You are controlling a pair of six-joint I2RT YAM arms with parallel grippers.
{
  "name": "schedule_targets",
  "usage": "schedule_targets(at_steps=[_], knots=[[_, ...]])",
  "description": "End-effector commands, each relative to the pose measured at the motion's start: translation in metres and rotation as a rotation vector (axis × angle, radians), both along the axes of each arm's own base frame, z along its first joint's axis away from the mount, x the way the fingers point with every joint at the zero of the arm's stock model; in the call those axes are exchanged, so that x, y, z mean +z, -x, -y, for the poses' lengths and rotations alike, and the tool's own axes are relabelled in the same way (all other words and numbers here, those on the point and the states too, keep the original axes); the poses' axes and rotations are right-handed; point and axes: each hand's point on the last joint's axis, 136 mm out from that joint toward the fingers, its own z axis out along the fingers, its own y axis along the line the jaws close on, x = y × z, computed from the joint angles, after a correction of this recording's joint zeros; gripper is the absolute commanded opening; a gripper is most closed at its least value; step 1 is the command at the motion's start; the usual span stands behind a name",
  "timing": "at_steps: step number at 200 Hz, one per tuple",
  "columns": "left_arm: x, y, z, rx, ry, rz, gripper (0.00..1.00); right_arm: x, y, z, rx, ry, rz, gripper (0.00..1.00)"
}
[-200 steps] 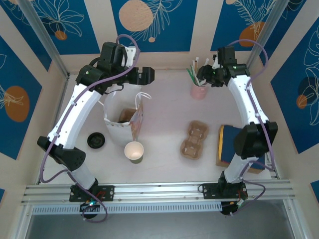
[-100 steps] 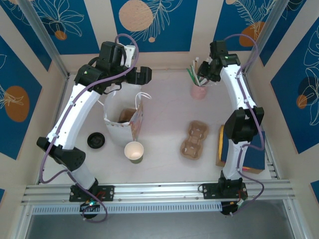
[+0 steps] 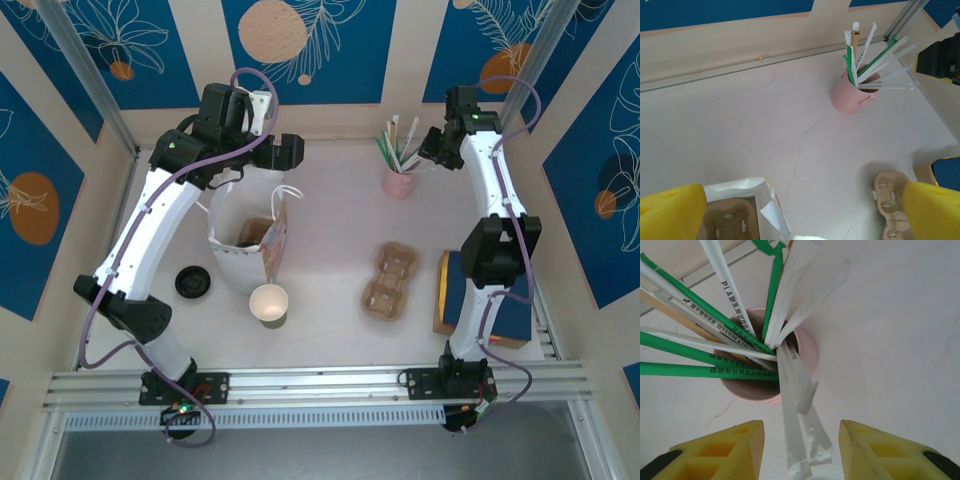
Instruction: Pack the takeout coffee
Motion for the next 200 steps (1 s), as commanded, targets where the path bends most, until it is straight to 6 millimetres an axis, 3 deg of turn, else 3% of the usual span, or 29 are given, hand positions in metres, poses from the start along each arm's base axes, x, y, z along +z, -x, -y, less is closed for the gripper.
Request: schedule_targets(at_steps=[1,48,108,122,156,200], knots=[[0.014,0.003,-0.004,0.000,-0.009,0.039,1.00,0.010,-0.005,0.002,0.013,-0.001,0.023,0.41],[0.015,0.004,-0.007,0.012,-0.015,0.042,1.00,0.004,-0.020,0.008,0.012,-0.011,0.021,0.30],[0.016,0.006,-0.011,0.023,-0.021,0.040,1.00,-0.009,-0.025,0.009,0.008,-0.028,-0.005,0.30],[0.016,0.007,-0.011,0.025,-0.021,0.038,1.00,-0.011,-0.026,0.008,0.011,-0.029,-0.007,0.22],[0.016,0.009,-0.015,0.033,-0.031,0.039,1.00,-0.003,-0.026,0.008,0.014,-0.018,0.008,0.00],[0.015,0.012,-0.018,0.039,-0.036,0.036,1.00,0.021,-0.019,0.004,0.021,0.005,0.052,0.00]])
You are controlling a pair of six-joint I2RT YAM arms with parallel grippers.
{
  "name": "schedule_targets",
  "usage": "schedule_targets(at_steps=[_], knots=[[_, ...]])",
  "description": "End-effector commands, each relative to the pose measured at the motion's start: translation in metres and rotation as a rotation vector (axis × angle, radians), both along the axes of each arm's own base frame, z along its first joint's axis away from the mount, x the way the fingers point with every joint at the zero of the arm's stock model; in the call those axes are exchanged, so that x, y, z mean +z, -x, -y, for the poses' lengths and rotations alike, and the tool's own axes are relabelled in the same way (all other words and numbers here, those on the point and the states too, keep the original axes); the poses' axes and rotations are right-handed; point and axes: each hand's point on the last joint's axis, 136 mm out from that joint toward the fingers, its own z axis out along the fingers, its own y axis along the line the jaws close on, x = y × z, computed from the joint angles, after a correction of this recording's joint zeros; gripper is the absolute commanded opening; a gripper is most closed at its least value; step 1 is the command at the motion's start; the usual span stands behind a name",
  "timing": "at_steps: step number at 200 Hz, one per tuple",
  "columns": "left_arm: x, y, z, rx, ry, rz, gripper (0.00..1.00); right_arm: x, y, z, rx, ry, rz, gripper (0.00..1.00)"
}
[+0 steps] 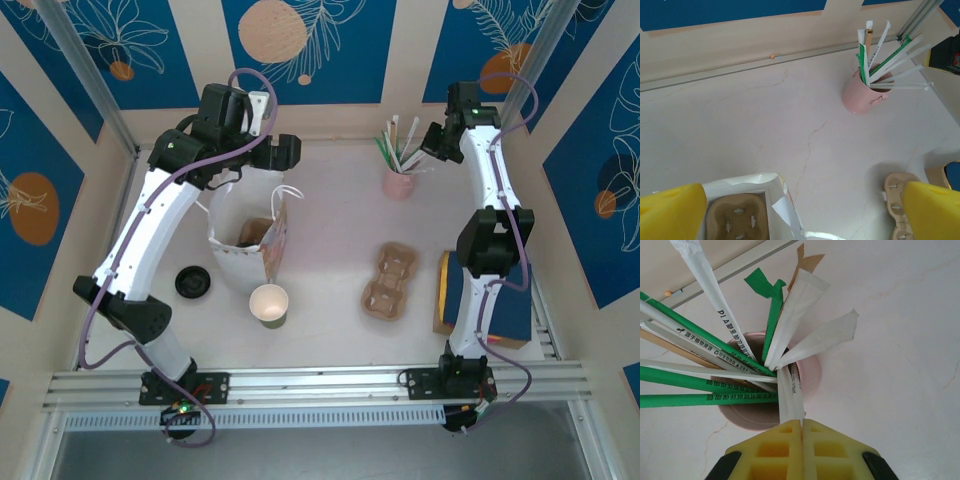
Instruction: Pack the takeout coffee
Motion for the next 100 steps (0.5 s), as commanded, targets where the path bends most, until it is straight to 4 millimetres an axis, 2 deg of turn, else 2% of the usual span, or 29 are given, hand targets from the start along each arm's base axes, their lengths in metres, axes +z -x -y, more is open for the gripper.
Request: schedule_targets(at_steps=[1,67,100], knots=[[0.017,0.013,-0.009,0.001,-0.006,0.036,1.00,0.031,0.008,-0.004,0.013,0.016,0.053,0.00],[0.015,0.018,-0.011,0.001,0.000,0.029,1.00,0.072,0.021,-0.015,0.040,0.047,0.139,0.00],[0.015,0.019,-0.019,0.032,-0.018,0.035,1.00,0.096,0.031,-0.021,0.055,0.073,0.192,0.00]])
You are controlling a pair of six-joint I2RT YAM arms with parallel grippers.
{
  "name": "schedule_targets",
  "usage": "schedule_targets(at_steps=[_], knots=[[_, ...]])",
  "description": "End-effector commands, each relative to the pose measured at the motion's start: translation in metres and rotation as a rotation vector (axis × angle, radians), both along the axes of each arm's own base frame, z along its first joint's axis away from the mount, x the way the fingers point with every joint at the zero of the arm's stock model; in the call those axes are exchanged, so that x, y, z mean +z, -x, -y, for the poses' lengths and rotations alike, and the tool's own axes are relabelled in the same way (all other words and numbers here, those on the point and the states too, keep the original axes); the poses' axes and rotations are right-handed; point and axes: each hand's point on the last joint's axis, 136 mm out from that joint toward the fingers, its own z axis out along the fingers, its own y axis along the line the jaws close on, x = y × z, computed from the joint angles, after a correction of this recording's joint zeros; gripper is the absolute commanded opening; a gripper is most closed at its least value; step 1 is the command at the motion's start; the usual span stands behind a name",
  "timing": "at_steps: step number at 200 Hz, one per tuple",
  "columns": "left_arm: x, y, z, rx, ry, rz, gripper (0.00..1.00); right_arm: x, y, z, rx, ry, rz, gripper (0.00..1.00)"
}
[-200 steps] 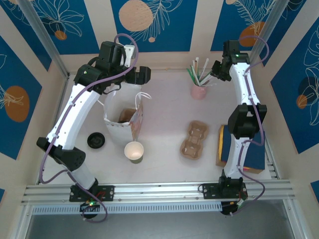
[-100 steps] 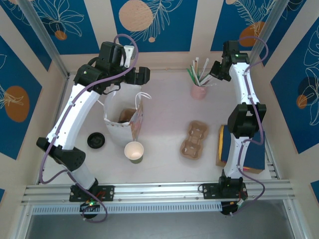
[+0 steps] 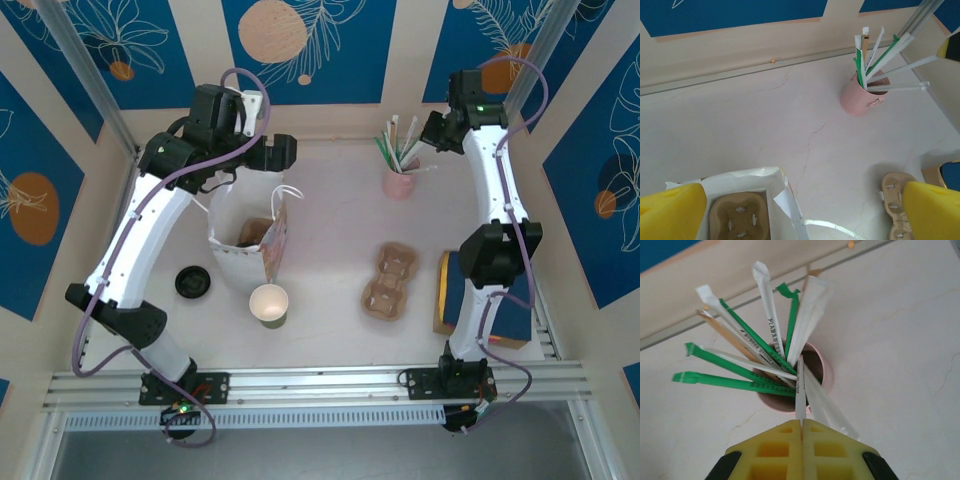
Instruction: Pack the takeout coffee
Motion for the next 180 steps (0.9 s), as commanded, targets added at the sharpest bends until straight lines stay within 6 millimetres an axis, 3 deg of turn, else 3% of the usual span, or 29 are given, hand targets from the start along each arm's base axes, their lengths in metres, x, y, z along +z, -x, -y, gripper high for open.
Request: schedule_targets(at_steps=[1,93,142,180], knots=[[0.004,0.009,-0.012,0.029,-0.026,0.014,1.00,0.032,0.014,-0.003,0.015,0.035,0.062,0.00],[0.007,0.012,-0.031,0.116,-0.049,0.030,1.00,0.105,0.059,-0.041,0.116,0.000,0.251,0.00],[0.014,0.020,-0.046,0.169,-0.056,0.055,1.00,0.151,0.093,-0.080,0.253,-0.058,0.397,0.00],[0.018,0.028,-0.079,0.306,-0.105,0.081,1.00,0.188,0.124,-0.128,0.442,-0.167,0.515,0.00]])
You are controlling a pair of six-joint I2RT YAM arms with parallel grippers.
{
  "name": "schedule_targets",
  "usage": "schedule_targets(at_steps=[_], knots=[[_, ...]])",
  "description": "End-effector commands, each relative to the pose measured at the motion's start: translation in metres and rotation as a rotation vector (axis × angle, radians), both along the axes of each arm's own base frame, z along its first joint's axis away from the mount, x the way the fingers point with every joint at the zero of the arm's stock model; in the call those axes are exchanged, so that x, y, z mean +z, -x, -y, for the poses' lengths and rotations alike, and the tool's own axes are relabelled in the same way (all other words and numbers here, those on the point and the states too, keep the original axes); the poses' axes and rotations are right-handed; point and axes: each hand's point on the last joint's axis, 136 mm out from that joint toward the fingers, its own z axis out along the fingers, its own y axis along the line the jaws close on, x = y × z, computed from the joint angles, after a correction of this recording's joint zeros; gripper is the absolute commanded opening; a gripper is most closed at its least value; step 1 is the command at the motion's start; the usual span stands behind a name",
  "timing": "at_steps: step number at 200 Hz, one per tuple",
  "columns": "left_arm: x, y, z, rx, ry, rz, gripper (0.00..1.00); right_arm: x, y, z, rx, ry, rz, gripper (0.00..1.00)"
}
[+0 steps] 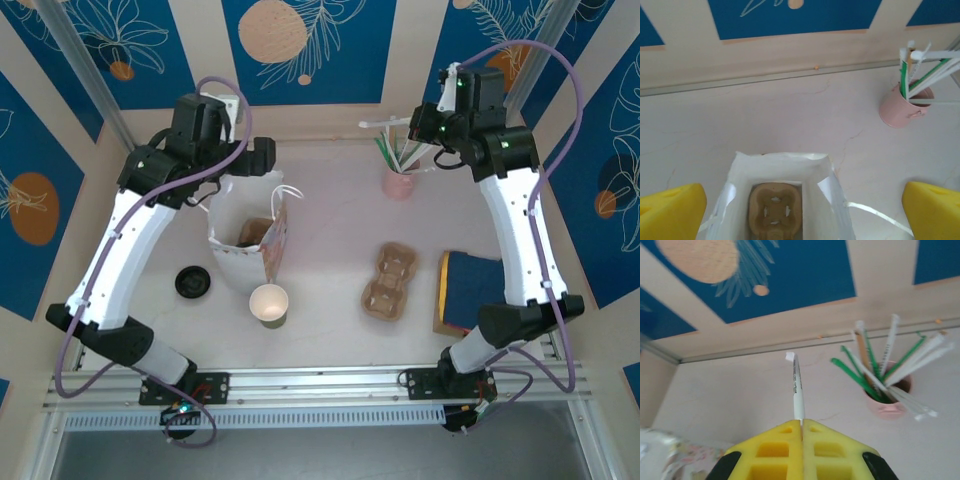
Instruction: Pack the takeout coffee
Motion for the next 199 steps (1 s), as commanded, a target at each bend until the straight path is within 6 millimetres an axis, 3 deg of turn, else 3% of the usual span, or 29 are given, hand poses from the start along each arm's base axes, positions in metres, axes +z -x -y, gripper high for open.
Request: schedule_targets(at_steps=[1,40,98,126,199], knots=[[0.007,0.012,-0.030,0.121,-0.037,0.023,1.00,0.035,0.021,-0.038,0.171,-0.056,0.119,0.00],[0.018,0.030,-0.058,0.200,-0.062,0.080,1.00,0.060,0.052,-0.098,0.359,-0.001,0.207,0.00],[0.022,0.055,-0.079,0.230,-0.061,0.122,1.00,0.032,0.087,-0.182,0.598,0.159,0.157,0.00],[0.023,0.061,-0.083,0.232,-0.064,0.133,1.00,0.009,0.095,-0.205,0.651,0.244,0.113,0.00],[0.024,0.064,-0.086,0.227,-0.076,0.148,1.00,-0.041,0.084,-0.239,0.709,0.379,0.022,0.00]])
